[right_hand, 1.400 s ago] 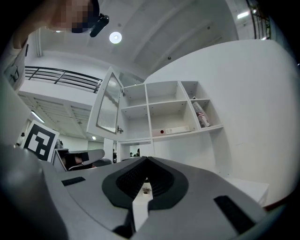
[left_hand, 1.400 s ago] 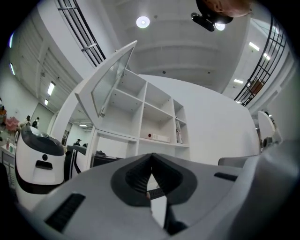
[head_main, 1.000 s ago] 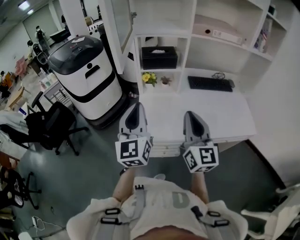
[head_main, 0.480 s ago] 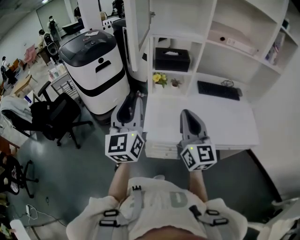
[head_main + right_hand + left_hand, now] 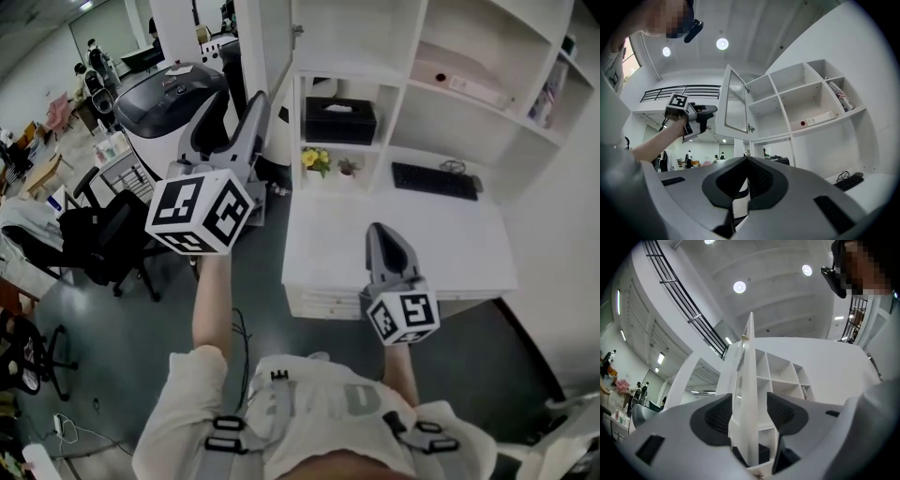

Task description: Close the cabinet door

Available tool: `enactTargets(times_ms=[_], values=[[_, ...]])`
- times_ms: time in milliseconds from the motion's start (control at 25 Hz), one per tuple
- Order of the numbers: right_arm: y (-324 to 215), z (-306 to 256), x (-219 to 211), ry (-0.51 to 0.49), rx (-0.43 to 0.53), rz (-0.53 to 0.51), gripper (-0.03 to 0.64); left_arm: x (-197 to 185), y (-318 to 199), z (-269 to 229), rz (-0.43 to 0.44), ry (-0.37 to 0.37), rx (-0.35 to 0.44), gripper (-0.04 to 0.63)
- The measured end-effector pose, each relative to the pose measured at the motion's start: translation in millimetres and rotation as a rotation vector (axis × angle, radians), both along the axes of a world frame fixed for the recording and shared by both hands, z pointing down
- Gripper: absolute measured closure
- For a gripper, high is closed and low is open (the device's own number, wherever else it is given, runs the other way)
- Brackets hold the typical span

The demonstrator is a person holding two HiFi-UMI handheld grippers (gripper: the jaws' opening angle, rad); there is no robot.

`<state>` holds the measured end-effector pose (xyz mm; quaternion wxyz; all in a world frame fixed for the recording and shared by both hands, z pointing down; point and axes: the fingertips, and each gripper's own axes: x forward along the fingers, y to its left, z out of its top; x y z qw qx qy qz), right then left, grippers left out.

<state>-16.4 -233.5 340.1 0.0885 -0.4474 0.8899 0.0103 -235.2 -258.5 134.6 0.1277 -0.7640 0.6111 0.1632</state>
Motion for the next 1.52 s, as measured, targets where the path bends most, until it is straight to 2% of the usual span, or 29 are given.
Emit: enactTargets(times_ms=[160, 360, 1080, 1360, 1520], values=[[-3, 2, 4, 0.006, -0.008, 0.004, 0.615, 10, -7, -21, 0.039, -0.049, 0.011, 0.382], [-8, 3, 10, 0.005, -0.014, 0.011, 0.615, 19, -14, -34, 0.054, -0.072, 0.009, 0.39], [-10, 8, 17, 0.0, -0.024, 0.02, 0.615, 12, -26, -33, 0.0, -0.078, -0.014, 0.489], [-12, 6, 20, -0.003, -0.02, 0.03, 0.615, 19, -27, -33, 0.039, -0.077, -0.028, 0.491], [-9, 7, 19, 0.002, -0.02, 0.033, 0.615, 19, -25, -34, 0.009, -0.083, -0.03, 0.491]])
